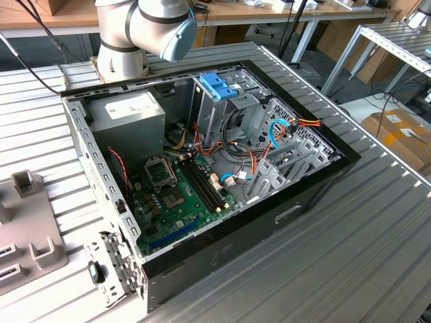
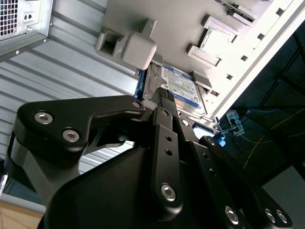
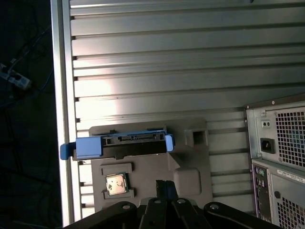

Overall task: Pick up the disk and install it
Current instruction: 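Reach for the disk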

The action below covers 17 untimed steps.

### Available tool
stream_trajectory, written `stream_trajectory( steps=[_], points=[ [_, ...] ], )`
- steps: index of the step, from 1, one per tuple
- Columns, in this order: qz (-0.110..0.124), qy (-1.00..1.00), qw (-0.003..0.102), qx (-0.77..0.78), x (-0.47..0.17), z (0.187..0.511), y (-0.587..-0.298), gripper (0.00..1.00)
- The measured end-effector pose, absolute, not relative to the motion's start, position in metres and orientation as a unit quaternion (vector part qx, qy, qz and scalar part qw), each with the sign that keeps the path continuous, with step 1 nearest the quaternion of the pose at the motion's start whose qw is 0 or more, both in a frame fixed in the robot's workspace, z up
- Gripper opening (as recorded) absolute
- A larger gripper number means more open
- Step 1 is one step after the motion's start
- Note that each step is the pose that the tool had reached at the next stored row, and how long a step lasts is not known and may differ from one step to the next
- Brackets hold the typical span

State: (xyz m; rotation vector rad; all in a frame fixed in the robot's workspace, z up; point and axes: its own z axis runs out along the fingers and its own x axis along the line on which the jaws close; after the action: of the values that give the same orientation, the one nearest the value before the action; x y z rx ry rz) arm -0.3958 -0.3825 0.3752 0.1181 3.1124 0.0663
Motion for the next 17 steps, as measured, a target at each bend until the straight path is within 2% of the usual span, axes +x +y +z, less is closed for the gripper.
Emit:
stream_trajectory(
  steps=[17],
  points=[
    [0.021, 0.999, 0.013, 0.038, -0.4011, 0.375, -0.3824, 0.11]
  ],
)
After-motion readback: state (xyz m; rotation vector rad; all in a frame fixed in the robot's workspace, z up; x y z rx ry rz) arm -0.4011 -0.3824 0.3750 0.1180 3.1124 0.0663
